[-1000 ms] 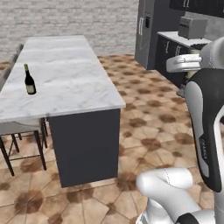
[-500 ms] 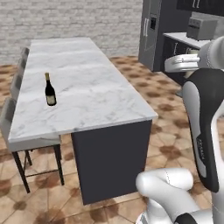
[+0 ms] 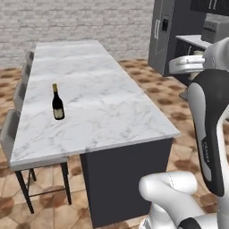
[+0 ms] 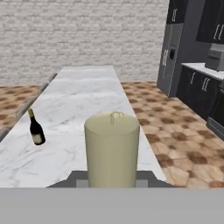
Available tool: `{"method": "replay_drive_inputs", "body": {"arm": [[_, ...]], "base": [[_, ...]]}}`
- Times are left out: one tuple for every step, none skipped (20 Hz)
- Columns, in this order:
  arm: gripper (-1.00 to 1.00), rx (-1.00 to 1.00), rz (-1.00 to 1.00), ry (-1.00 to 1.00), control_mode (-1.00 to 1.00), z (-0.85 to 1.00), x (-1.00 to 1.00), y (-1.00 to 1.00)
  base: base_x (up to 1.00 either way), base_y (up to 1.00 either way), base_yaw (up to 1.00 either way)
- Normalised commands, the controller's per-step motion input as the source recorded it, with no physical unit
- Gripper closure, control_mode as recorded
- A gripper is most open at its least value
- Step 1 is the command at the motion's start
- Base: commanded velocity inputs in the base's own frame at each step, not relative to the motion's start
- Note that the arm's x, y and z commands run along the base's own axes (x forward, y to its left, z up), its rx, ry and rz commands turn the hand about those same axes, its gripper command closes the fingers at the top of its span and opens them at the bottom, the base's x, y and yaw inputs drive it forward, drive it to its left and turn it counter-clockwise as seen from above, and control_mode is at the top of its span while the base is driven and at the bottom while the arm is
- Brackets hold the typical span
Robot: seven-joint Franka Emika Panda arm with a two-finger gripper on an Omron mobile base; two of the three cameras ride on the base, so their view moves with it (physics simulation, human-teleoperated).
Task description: Get the candle and the wine from the cabinet and move them to the dining counter.
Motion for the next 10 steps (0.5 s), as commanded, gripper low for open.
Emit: {"method": "replay_drive_inputs", "body": {"arm": [[1.00, 0.00, 0.00, 0.00, 1.00, 0.00, 0.00, 0.00], [1.00, 0.00, 0.00, 0.00, 1.00, 0.00, 0.00, 0.00], [1.00, 0.00, 0.00, 0.00, 1.00, 0.00, 0.00, 0.00], [1.00, 0.00, 0.00, 0.00, 1.00, 0.00, 0.00, 0.00], [1.00, 0.00, 0.00, 0.00, 1.00, 0.00, 0.00, 0.00], [1.00, 0.00, 0.00, 0.00, 1.00, 0.00, 0.00, 0.00], [1.00, 0.00, 0.00, 0.00, 1.00, 0.00, 0.00, 0.00], [1.00, 0.00, 0.00, 0.00, 1.00, 0.00, 0.00, 0.00], [1.00, 0.00, 0.00, 0.00, 1.00, 0.00, 0.00, 0.00], [1.00, 0.00, 0.00, 0.00, 1.00, 0.00, 0.00, 0.00]], "base": [[0.71, 0.00, 0.09], [0.60, 0.00, 0.13], [0.57, 0.00, 0.16], [0.69, 0.01, 0.14], [0.75, 0.19, 0.09], [0.70, 0.13, 0.09], [0.69, 0.04, 0.10], [0.71, 0.04, 0.10], [0.76, 0.19, 0.10], [0.80, 0.24, 0.09]]}}
